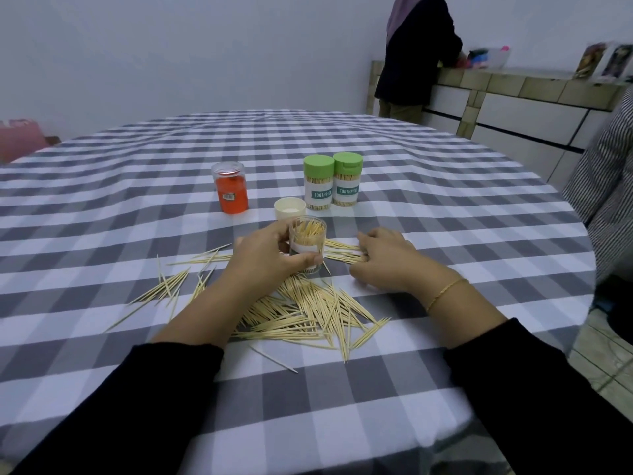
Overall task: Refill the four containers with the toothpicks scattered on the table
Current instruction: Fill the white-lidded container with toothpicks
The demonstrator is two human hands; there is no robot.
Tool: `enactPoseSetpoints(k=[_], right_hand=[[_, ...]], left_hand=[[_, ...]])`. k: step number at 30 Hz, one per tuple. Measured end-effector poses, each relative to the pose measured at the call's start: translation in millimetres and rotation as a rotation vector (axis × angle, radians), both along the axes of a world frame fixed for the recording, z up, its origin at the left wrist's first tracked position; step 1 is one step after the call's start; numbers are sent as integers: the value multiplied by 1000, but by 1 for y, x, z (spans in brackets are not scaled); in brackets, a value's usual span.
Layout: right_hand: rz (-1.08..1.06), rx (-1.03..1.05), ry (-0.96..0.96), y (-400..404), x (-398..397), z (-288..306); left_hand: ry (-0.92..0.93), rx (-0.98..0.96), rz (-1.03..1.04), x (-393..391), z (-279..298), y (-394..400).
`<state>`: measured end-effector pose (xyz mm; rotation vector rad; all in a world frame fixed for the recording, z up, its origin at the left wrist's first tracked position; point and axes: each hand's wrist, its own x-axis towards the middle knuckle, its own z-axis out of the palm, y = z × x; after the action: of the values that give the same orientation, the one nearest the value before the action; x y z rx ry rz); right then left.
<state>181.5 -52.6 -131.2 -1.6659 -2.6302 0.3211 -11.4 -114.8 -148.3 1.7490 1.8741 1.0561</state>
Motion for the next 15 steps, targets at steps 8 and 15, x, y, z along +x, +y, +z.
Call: enactPoseSetpoints(k=[8,15], right_hand=[[10,182,-78,-8,-10,-12],[-50,230,-95,-14,-16,-17]], left_hand=[[41,-6,8,3,4,-3],[55,-6,3,2,4,-3]])
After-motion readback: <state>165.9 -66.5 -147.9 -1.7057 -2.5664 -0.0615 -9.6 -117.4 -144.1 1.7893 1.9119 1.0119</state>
